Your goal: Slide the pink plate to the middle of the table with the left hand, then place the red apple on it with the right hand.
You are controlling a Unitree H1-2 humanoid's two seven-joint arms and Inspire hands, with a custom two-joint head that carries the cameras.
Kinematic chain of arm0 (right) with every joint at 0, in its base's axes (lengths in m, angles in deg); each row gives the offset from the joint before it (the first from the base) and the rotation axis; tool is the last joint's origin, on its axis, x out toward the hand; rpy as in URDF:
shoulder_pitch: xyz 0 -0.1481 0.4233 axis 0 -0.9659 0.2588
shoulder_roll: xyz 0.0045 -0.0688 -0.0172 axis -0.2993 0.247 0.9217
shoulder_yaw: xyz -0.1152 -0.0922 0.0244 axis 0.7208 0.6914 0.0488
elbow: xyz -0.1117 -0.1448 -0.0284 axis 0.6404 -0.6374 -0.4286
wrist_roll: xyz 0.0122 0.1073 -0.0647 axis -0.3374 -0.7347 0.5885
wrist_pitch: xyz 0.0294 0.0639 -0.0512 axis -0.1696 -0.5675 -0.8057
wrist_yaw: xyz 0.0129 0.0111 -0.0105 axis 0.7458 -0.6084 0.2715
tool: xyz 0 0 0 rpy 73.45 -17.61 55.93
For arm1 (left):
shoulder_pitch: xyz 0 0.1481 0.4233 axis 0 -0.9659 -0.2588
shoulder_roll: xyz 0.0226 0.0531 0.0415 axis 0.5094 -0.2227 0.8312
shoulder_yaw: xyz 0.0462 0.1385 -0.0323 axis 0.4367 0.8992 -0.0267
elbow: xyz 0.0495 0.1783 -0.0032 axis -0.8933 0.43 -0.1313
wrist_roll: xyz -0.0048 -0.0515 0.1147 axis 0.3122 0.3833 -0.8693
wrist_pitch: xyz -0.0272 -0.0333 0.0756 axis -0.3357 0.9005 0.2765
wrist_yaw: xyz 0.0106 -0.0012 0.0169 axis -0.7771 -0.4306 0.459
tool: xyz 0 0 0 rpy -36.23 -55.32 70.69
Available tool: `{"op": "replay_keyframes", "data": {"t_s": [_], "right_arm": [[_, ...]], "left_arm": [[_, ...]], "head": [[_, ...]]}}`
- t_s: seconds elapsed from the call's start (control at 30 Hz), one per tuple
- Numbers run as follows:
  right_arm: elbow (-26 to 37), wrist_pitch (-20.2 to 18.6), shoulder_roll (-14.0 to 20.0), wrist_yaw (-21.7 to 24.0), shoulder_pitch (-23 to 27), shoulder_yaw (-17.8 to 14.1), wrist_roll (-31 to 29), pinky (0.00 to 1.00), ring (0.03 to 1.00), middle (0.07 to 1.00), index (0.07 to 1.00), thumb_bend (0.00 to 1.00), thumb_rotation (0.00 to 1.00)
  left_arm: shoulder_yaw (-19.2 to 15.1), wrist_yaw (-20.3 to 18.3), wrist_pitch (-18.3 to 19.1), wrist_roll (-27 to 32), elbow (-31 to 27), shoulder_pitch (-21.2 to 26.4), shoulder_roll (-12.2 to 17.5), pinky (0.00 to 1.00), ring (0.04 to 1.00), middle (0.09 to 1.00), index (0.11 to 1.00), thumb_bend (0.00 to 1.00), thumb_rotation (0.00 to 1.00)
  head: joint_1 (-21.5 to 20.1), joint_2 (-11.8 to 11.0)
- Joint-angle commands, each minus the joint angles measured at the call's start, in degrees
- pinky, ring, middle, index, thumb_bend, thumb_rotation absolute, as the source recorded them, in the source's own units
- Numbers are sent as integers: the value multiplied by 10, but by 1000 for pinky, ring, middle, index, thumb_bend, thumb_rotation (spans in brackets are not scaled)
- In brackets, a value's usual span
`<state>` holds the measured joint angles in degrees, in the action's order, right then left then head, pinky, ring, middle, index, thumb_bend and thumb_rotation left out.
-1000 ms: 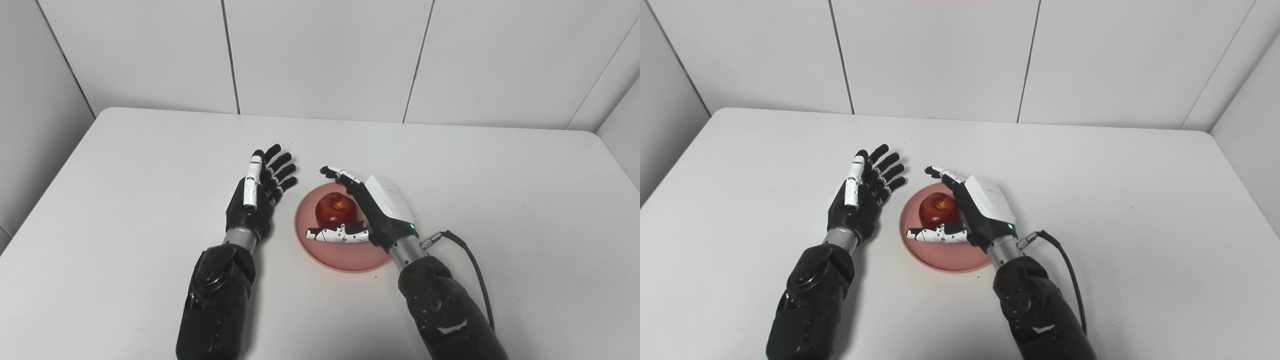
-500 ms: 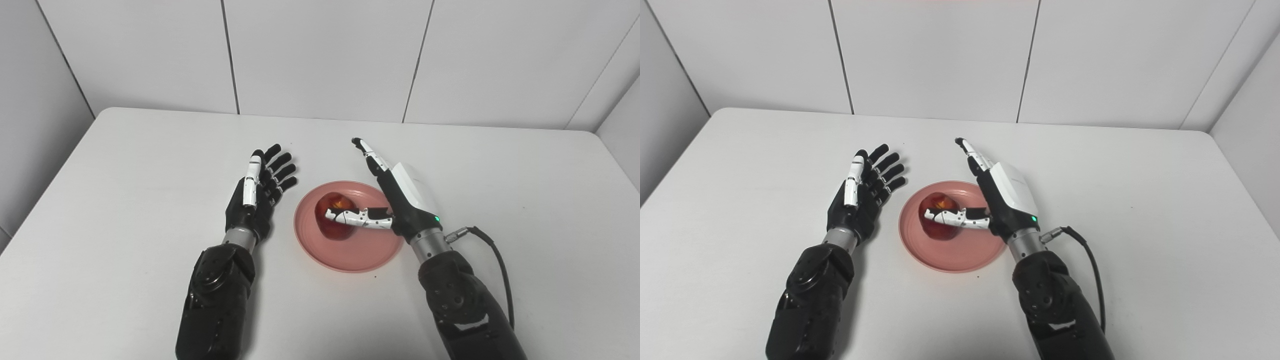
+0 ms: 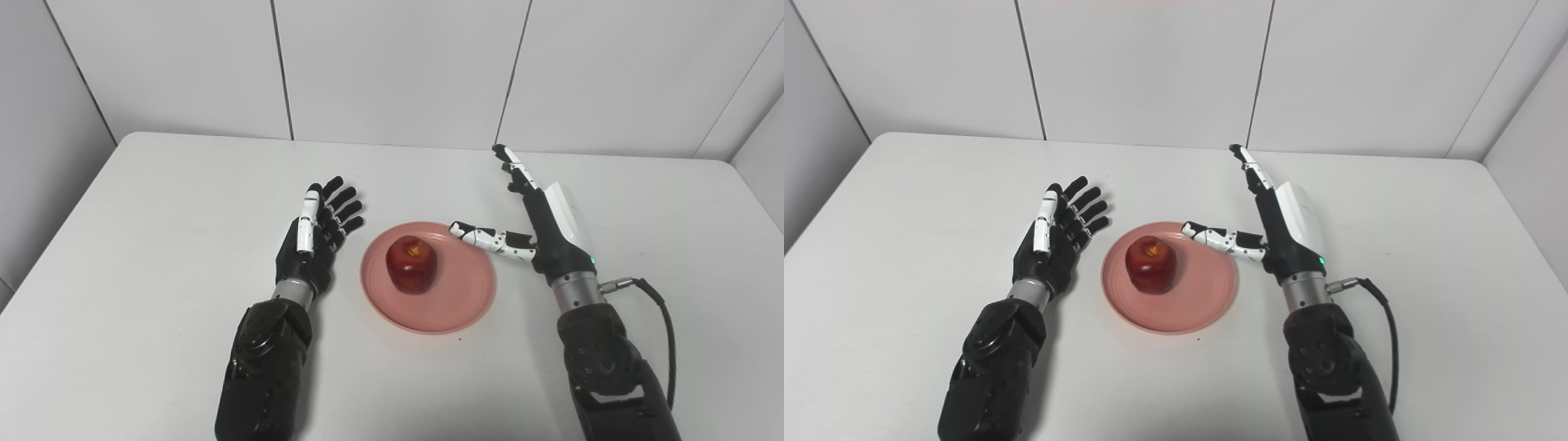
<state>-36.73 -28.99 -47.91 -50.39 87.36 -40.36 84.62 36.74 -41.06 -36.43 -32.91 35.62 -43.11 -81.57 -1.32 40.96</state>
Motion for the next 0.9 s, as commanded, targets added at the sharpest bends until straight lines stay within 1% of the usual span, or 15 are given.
{"op": "replay_keyframes", "data": {"t_s": [0.0,0.1,0.17,0.33,0.5,0.6,0.63,0.67,0.73,0.8,0.87], "right_arm": [[22,16,4,-17,10,-14,-9,816,888,908,916,1000,615],[22,13,5,-18,8,-24,-15,828,893,908,918,1000,627],[24,1,7,-19,6,-34,-12,822,886,903,918,1000,642],[21,-16,6,-22,2,-55,-14,799,868,893,922,1000,685],[15,-26,2,-28,-3,-63,-14,780,850,879,911,1000,723],[14,-39,-3,-28,-8,-66,-18,786,850,875,906,1000,778],[14,-40,-4,-28,-9,-66,-17,785,850,874,907,1000,796],[10,-36,-5,-30,-11,-64,-16,780,848,877,905,984,840],[2,-28,-6,-35,-15,-62,-15,777,847,878,905,972,864],[-4,-23,-8,-37,-18,-62,-20,772,847,882,897,931,902],[-6,-23,-11,-36,-20,-63,-25,778,852,885,896,908,917]], "left_arm": [[-1,-2,2,1,5,8,1,831,843,860,855,393,1000],[-1,-2,1,0,5,8,1,827,840,857,851,391,1000],[-1,-4,0,0,5,8,2,830,841,858,851,392,1000],[-3,-7,-1,1,7,8,4,836,844,859,852,394,1000],[-2,-7,-1,-1,5,7,4,837,843,857,851,396,1000],[-2,-7,-1,-2,5,7,4,839,844,858,850,395,1000],[-2,-7,-1,-2,4,7,4,839,844,858,851,395,1000],[-2,-8,-1,-1,5,7,4,839,846,860,853,396,1000],[-2,-10,-2,0,5,7,5,840,847,862,854,397,1000],[-2,-11,-3,0,5,7,6,844,849,864,857,396,1000],[-1,-11,-3,-1,4,6,6,846,851,865,858,395,1000]], "head": [[1,0],[1,0],[0,0],[-1,0],[-1,0],[-1,0],[-1,0],[1,0],[2,0],[2,0],[3,0]]}}
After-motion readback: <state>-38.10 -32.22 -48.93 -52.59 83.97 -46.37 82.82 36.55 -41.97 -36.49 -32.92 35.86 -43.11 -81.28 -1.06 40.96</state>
